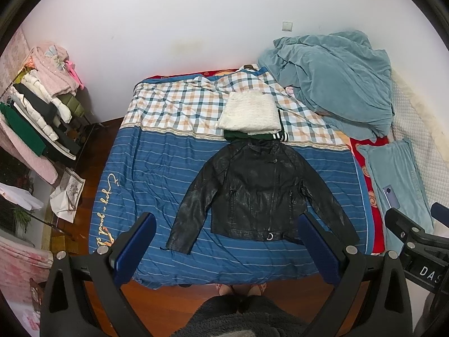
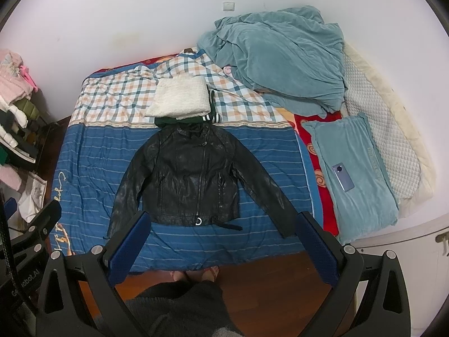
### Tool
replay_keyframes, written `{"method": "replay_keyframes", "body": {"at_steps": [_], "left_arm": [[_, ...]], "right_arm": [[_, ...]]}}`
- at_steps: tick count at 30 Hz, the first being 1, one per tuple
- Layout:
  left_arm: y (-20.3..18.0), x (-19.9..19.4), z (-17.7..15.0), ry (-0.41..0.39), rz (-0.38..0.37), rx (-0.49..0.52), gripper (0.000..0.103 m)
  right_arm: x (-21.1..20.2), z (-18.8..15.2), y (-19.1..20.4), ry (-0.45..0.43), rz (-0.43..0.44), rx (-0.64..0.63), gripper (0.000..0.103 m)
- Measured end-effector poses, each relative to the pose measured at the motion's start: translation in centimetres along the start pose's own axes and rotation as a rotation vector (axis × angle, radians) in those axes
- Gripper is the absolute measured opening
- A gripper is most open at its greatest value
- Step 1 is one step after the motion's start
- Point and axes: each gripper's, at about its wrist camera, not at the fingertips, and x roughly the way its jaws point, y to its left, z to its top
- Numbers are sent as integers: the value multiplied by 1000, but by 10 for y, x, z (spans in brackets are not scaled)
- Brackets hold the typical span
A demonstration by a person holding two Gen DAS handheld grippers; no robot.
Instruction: Fold large clothes
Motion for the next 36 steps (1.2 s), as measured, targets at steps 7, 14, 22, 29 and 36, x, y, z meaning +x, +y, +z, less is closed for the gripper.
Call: {"method": "replay_keyframes", "body": {"at_steps": [7,14,22,29,36], "left_arm": [[0,0,-1,-1,0,2,103],[0,0,-1,-3,-2,0,103],[1,-1,-1,-5,-2,0,103],[1,-1,-2,-7,-2,0,103],[1,-1,-3,-9,-3,-2,103]], "right_arm": [[1,-2,0,-3,-1,2,103],[-1,-4,-1,-2,1,2,103],[-5,-6,-1,-4,1,4,103],[-4,-6,-1,-2,0,5,103],[-2,-6,-2,-4,1,3,103]]}}
